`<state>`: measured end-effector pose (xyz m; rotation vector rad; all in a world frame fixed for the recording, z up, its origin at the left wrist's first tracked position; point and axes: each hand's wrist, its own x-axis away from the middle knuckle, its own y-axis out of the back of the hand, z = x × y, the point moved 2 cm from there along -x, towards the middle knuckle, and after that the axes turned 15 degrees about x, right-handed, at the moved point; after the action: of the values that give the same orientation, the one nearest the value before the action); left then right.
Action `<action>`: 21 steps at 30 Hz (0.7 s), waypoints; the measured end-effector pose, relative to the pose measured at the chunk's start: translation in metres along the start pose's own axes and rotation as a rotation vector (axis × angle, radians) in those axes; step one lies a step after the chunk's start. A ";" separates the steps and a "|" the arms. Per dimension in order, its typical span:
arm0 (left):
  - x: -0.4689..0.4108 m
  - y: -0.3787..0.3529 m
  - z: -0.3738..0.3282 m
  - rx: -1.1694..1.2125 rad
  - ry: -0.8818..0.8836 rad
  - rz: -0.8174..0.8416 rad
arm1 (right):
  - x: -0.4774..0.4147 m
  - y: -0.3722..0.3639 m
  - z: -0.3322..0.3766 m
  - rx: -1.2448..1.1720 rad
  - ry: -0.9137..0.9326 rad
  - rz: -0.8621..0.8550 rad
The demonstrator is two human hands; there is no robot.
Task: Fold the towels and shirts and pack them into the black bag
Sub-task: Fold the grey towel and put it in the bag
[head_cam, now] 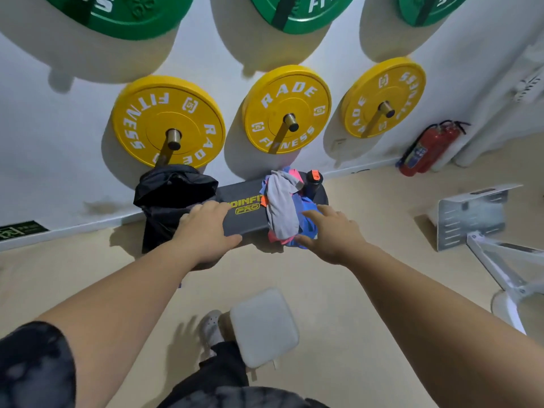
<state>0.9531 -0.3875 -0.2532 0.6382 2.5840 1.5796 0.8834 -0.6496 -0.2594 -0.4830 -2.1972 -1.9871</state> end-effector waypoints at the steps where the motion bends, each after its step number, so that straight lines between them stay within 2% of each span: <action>1: -0.026 0.005 0.007 0.012 0.000 0.021 | -0.022 0.001 0.002 -0.009 -0.015 0.024; 11: -0.226 0.030 0.061 0.101 0.034 0.176 | -0.209 0.006 0.020 -0.087 -0.039 0.187; 15: -0.304 0.010 0.067 0.114 0.054 0.228 | -0.304 -0.010 -0.010 -0.078 -0.029 0.236; 21: -0.405 -0.047 0.083 0.132 0.200 0.224 | -0.460 -0.056 -0.037 -0.104 0.083 0.325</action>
<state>1.3290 -0.4846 -0.4026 0.8491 2.8703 1.6192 1.2926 -0.7553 -0.4521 -0.7068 -1.8357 -1.9126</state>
